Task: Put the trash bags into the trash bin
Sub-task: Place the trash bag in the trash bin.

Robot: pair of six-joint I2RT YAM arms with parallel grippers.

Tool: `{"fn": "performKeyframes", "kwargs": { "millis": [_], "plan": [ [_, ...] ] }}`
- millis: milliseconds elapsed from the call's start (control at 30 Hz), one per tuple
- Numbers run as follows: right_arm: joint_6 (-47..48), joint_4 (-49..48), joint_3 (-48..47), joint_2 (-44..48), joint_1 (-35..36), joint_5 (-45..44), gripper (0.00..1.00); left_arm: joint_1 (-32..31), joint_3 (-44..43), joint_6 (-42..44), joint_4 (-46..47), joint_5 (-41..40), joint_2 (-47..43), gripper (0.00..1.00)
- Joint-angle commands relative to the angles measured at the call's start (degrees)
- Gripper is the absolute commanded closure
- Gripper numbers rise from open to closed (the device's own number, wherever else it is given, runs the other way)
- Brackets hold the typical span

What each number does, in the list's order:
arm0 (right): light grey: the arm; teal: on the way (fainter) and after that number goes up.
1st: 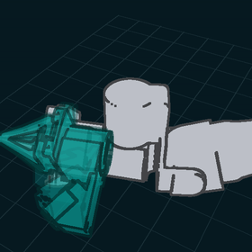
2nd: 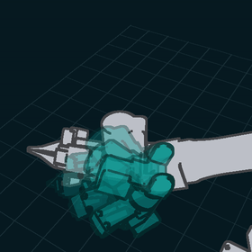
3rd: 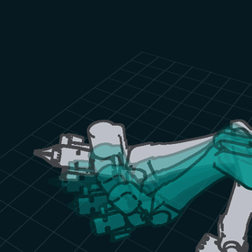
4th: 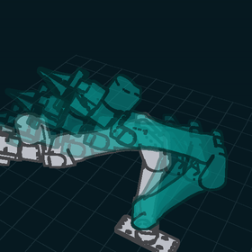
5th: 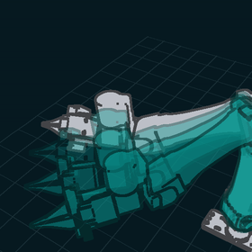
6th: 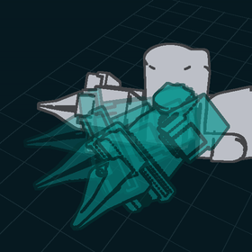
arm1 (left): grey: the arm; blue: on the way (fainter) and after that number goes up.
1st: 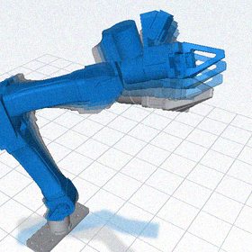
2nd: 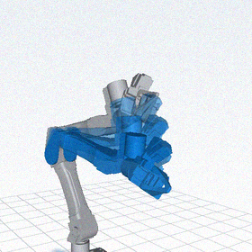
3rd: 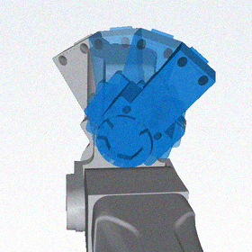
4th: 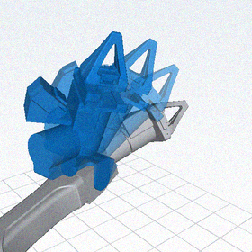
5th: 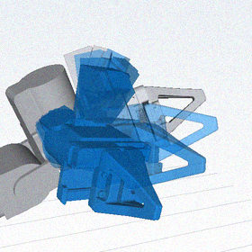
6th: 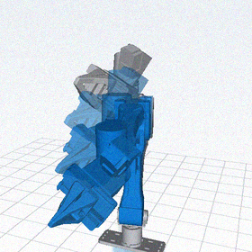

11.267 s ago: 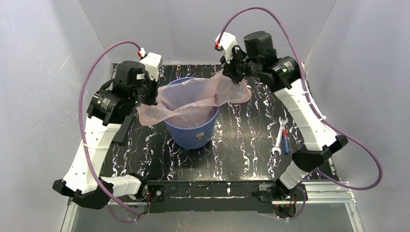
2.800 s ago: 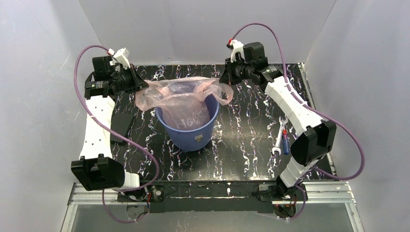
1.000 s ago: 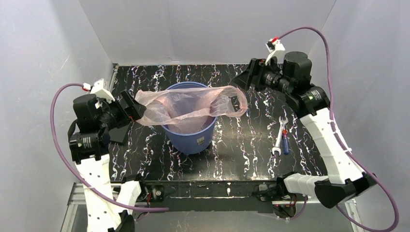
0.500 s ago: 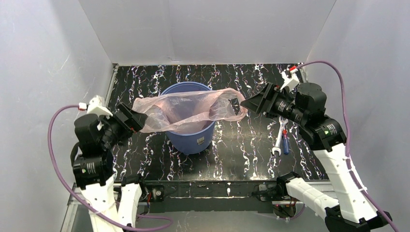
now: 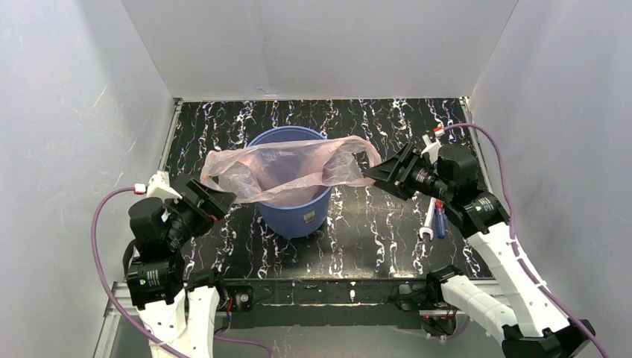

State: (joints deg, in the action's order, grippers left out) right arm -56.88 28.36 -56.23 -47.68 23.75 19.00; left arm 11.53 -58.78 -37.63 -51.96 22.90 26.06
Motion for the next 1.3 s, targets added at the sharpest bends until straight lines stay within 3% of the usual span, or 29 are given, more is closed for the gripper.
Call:
{"fn": "performKeyframes", "kwargs": {
  "millis": [0,100,367,433,533,633,733,933,1067,1267],
  "plan": [
    [-8.8,-14.8,4.0,0.2,0.0,4.6,0.35,0.3,2.2,-3.6,5.1,4.7,0.5,0.17],
    [-13.2,-21.4,7.4,-0.8,0.0,7.3,0.47,0.3,2.1,-4.3,6.0,4.2,0.8,0.25],
    [-12.2,-21.6,7.3,-2.9,0.0,6.6,0.71,0.4,4.3,-8.9,9.3,7.0,1.2,0.33],
    [-12.2,-21.5,7.5,-2.9,0.0,6.6,0.89,0.4,4.8,-8.4,9.2,5.3,0.5,0.47],
    [-11.6,-21.9,7.8,-2.4,0.0,6.4,0.99,0.4,5.3,-9.1,9.9,6.3,0.9,0.64],
    [-8.7,-20.4,5.8,-2.6,0.0,7.7,0.99,0.4,4.6,-8.3,9.7,7.1,1.1,0.89],
    [-1.4,-13.3,1.1,-3.5,0.0,9.2,0.99,0.4,2.2,-5.0,5.8,5.4,0.3,1.0],
    [10.6,1.3,-4.3,-4.4,0.0,12.1,0.99,0.4,-2.2,-0.6,-4.8,3.8,-4.3,1.0],
    [14.9,9.5,-2.7,-1.5,0.0,7.5,0.99,0.3,-0.2,-0.4,-10.2,3.9,-9.4,1.0],
    [14.0,8.2,6.4,1.0,0.0,2.3,0.99,0.4,6.3,-0.2,-12.8,1.1,-14.0,1.0]
  ]
}}
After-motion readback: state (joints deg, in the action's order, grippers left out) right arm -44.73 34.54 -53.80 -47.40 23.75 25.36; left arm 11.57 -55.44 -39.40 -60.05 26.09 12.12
